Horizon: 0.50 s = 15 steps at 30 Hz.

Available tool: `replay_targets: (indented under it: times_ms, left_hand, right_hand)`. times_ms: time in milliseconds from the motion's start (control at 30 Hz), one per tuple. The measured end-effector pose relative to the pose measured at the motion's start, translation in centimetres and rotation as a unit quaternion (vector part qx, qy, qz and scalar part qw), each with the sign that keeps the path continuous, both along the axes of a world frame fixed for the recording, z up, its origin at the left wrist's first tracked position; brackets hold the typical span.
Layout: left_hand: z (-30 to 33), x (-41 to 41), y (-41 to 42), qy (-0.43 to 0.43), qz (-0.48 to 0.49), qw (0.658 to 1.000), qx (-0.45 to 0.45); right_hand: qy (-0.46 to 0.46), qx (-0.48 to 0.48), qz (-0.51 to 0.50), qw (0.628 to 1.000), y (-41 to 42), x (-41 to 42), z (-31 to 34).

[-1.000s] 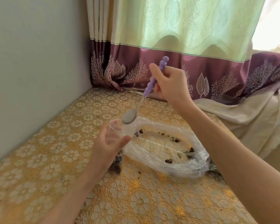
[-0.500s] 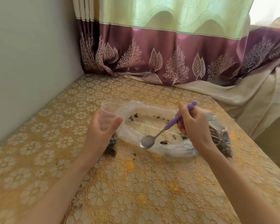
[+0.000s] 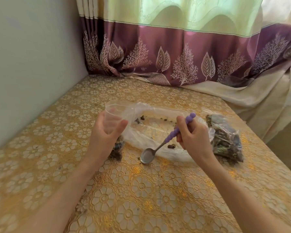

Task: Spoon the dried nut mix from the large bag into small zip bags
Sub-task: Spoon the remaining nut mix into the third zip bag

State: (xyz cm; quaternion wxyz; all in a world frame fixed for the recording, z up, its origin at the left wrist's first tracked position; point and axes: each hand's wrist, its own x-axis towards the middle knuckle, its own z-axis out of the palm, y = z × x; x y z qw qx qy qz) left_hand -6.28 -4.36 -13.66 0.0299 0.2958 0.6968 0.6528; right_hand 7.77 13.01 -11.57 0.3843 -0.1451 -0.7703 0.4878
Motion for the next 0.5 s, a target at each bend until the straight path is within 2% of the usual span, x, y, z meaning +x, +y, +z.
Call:
replay_targets:
  times_ms: [167,500]
  left_hand:
    - [-0.1,-0.1,0.1,0.006,-0.007,1.0,0.008]
    - [-0.3,-0.2,0.2,-0.008,-0.013,0.999,0.035]
  right_hand:
    - [0.008,-0.039,-0.01,0.999,-0.9,-0.3,-0.7]
    - [0.022,-0.047,0.001,0.999,-2.8,-1.7,-1.1]
